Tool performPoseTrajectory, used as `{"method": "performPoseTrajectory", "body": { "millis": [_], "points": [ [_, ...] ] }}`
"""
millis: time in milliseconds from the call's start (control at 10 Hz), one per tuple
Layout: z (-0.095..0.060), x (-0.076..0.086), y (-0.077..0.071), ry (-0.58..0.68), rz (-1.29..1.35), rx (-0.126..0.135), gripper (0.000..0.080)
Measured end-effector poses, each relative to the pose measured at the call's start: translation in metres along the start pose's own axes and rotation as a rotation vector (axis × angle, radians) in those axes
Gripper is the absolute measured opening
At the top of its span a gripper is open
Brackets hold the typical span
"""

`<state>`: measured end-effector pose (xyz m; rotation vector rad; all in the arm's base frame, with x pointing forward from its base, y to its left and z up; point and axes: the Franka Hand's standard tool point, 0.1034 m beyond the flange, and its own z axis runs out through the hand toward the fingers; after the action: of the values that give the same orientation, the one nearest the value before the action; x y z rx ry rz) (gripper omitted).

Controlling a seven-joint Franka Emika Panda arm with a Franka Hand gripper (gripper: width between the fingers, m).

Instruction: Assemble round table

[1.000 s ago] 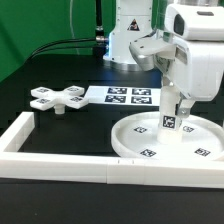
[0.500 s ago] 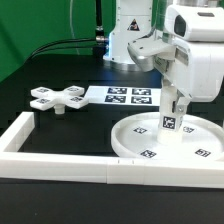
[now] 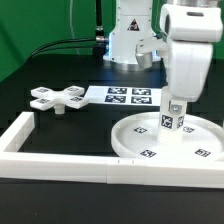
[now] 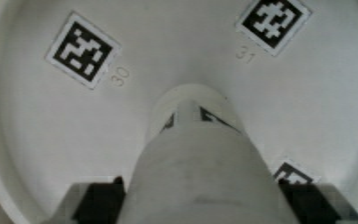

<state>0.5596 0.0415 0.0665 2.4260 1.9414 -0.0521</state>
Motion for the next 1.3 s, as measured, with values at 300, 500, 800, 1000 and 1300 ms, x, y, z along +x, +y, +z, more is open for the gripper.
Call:
{"method": "performPoseTrajectory", "body": {
  "millis": [300,500,800,1000,1300],
  "points": [
    [0.0002,-0.0001,-0.0001,0.005,0.289,-0.007,0.0407],
    [0.0,0.0002,0.0,0.006,0.405,-0.006,0.0407],
    [0.0001,-0.0002,0.0,0.014,0.614,0.001,0.0409],
    [0.0005,-0.0016,-0.0001,0.035,0.863,0.026,0.0409],
    [0.001,-0.0018,0.0005,0.063,1.262,0.044,0.0409]
  ]
}}
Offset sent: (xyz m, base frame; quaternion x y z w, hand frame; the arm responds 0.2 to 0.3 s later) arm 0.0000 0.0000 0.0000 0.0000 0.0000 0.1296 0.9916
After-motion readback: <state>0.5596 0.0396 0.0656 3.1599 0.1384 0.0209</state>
